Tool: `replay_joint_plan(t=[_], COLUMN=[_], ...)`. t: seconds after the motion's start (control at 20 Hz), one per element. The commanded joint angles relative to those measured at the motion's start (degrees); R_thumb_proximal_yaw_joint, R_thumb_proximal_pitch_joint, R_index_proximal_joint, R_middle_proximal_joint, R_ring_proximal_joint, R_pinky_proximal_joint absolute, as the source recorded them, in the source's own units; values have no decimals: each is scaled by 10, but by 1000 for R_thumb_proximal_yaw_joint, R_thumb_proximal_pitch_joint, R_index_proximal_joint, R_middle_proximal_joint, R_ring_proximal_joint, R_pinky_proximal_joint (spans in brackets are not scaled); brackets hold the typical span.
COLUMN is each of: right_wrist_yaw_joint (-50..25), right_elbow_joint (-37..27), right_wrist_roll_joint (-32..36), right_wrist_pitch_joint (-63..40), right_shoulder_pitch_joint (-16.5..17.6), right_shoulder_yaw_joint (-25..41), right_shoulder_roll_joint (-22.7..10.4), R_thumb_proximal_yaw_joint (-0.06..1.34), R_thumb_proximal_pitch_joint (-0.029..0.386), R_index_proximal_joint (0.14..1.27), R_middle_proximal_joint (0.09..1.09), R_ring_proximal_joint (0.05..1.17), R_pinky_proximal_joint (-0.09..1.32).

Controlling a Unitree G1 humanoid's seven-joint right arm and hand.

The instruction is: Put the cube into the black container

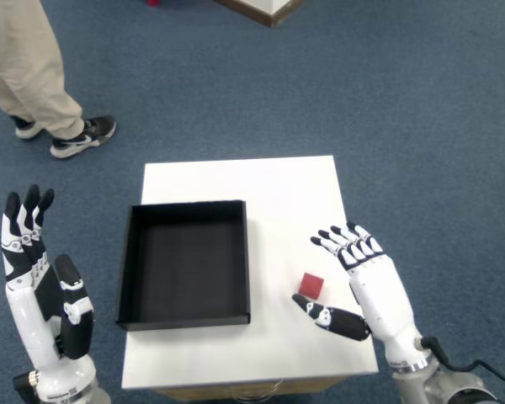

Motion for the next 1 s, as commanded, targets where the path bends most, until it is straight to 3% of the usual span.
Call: replay_joint_plan(t=[0.05, 0.55, 0.7, 0.85, 1.0], right_wrist_yaw_joint=[7, 70, 86, 101, 114], right_elbow_joint=[7, 50, 53, 55, 56], right_wrist_roll_joint=[7, 31, 36, 42, 46], right_wrist_pitch_joint=[24, 70, 81, 96, 115], right_shoulder_pitch_joint=[-33, -59, -65, -68, -67], right_shoulder_yaw_joint=[-12, -38, -45, -51, -56], right_shoulder_roll_joint=[-9, 2, 1, 2, 6], R_thumb_proximal_yaw_joint=[376, 413, 427, 452, 493], R_thumb_proximal_pitch_joint=[-20, -20, -18, -17, -17], R_index_proximal_joint=[390, 419, 424, 444, 447], R_middle_proximal_joint=[311, 324, 388, 578, 644], R_ring_proximal_joint=[287, 292, 377, 596, 680], R_pinky_proximal_joint=[185, 175, 227, 381, 651])
